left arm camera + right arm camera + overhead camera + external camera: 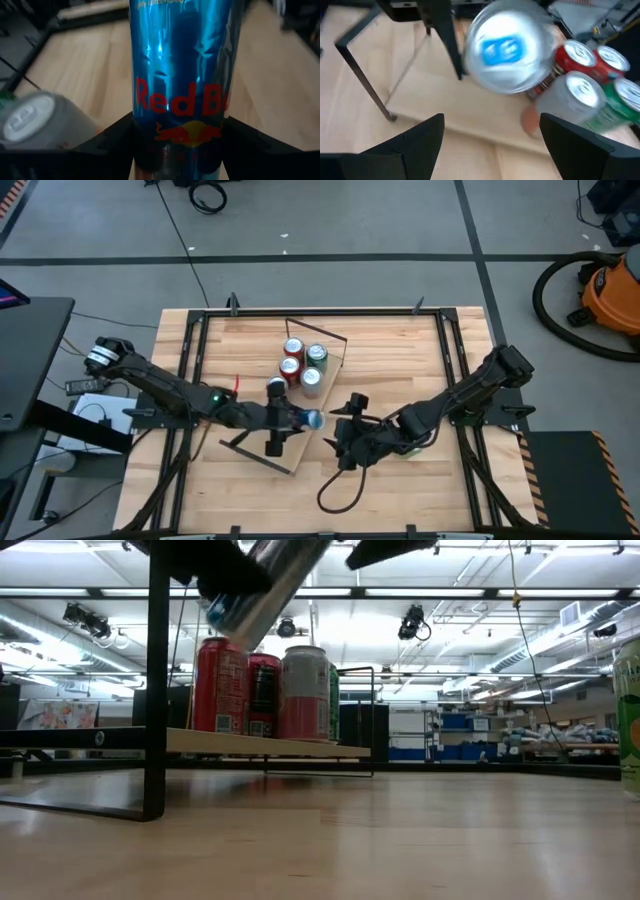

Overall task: Place canned beverage on shelf
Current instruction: Put the blue soda can on the shelf

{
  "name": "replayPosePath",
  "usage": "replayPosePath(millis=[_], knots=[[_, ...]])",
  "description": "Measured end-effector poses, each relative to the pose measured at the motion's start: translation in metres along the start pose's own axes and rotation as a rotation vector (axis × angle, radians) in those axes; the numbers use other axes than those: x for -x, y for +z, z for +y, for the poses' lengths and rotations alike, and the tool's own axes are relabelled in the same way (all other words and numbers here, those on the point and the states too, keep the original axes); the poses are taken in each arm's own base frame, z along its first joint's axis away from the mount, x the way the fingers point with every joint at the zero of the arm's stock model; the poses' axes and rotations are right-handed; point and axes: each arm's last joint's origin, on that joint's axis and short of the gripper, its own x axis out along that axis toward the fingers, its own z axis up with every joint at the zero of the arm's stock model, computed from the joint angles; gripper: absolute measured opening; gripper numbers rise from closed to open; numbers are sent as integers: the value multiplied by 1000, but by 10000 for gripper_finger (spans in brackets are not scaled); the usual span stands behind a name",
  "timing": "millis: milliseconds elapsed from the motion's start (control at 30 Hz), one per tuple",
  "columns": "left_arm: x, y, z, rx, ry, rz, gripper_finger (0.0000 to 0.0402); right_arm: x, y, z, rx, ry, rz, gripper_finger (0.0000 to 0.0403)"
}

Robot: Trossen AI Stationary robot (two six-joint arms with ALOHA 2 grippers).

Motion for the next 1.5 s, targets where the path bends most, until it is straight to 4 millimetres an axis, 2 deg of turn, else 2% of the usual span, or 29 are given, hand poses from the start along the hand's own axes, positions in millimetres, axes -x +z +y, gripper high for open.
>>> replayPosePath(millis=[267,600,867,1000,1200,1500], knots=[[4,-7,5,52,4,-166,238,-26,-12,-2,-43,17,-158,339],[2,-24,11,109,-1,-307,238,-45,-5,-19,-93,84,-391,338],[0,-23,18,135,-76,-379,238,-58,0,-35,-134,170,-507,338],[1,-26,18,141,-114,-414,238,-64,-2,-35,-120,158,-578,337],[1,-31,21,158,-127,-434,238,-74,-3,-28,-99,127,-625,311],[0,-31,22,161,-107,-432,239,-73,-2,-30,-110,94,-635,248]])
